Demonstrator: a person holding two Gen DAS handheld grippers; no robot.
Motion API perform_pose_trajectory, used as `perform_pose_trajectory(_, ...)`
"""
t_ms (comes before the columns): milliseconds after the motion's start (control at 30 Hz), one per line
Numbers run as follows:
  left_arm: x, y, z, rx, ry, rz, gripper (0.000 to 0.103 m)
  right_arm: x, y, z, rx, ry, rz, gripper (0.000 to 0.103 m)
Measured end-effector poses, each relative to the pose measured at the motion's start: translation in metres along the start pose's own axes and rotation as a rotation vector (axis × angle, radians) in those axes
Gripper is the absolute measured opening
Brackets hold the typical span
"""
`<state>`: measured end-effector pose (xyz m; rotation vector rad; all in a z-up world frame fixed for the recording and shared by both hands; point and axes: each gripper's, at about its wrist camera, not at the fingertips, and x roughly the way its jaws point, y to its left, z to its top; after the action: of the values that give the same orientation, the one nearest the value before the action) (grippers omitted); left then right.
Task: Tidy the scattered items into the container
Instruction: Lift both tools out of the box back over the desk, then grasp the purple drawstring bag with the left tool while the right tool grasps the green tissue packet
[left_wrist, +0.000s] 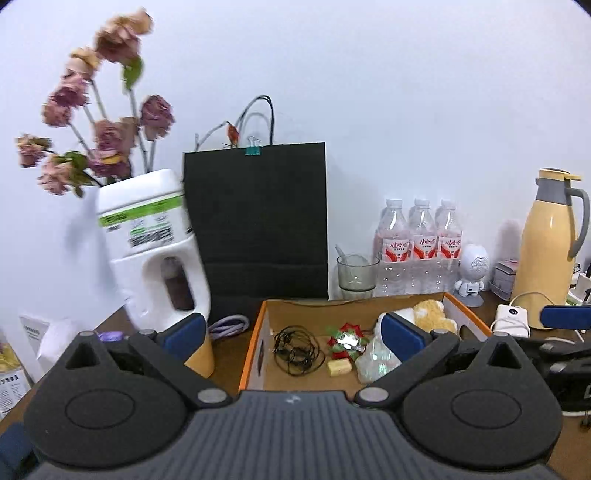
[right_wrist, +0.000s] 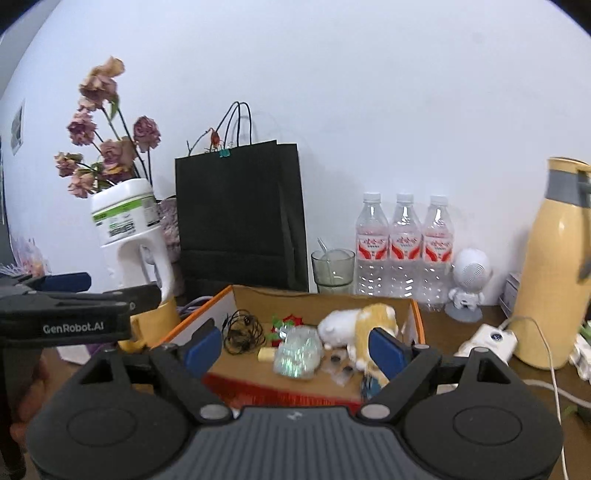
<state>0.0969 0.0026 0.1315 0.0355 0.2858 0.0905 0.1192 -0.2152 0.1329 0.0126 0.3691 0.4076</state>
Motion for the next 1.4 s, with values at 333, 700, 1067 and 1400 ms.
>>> perform_pose_trajectory(333,-0.063,-0.024,-0.071,0.158,0.006,-0.001,0.103,-0.076,0.016,-0.07,0.053,-0.018,-0.043,0.086)
perform_pose_trajectory(700,-0.115,-0.021,-0.127,0.152,0.153,-0.126,0.103,-0.136,0.031,-0.145,0.091,0.128,-0.043,0.085)
perform_pose_trajectory(1067,-0.082,-0.015,-0.116,0.1,0.196,-0.259,0.103,-0.109,0.006,-0.14,0.158,0.157,-0.062,0.084)
perform_pose_trajectory(1400,0.047,-0.051,-0.076,0.062,0.328,-0.348,0.078,-0.042,-0.007,-0.128,0.005,0.263,-0.049,0.079)
